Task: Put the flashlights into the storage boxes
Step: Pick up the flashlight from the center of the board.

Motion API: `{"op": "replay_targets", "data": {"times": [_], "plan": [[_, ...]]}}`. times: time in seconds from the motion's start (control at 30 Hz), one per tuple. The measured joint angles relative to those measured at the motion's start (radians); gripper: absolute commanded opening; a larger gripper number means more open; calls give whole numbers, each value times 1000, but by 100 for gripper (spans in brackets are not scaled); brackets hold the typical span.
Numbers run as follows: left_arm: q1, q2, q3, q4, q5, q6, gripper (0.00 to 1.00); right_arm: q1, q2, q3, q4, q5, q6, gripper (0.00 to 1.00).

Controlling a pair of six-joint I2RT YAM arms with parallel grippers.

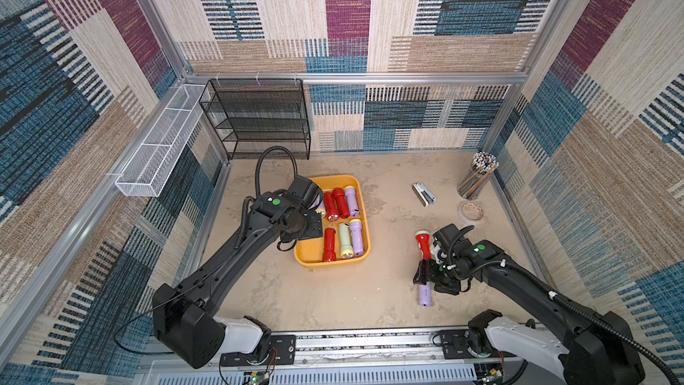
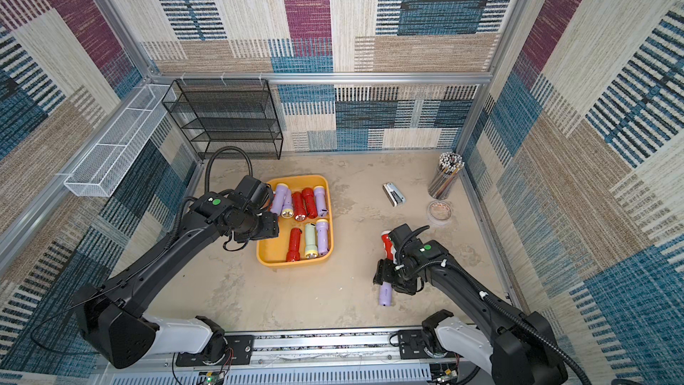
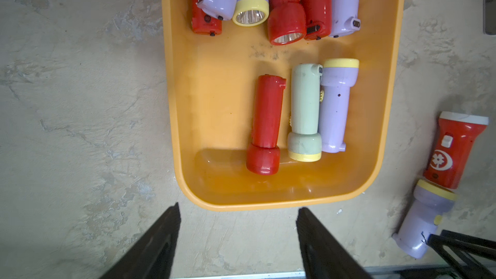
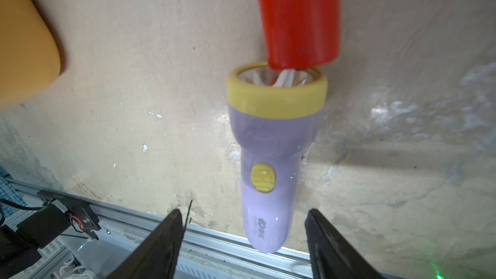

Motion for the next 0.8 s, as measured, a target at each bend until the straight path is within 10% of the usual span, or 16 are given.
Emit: {"op": "replay_targets", "data": {"times": [0.8], "plan": [[109, -28, -25, 14, 53, 75, 72, 14, 128, -64, 145, 37, 63, 45]]}}
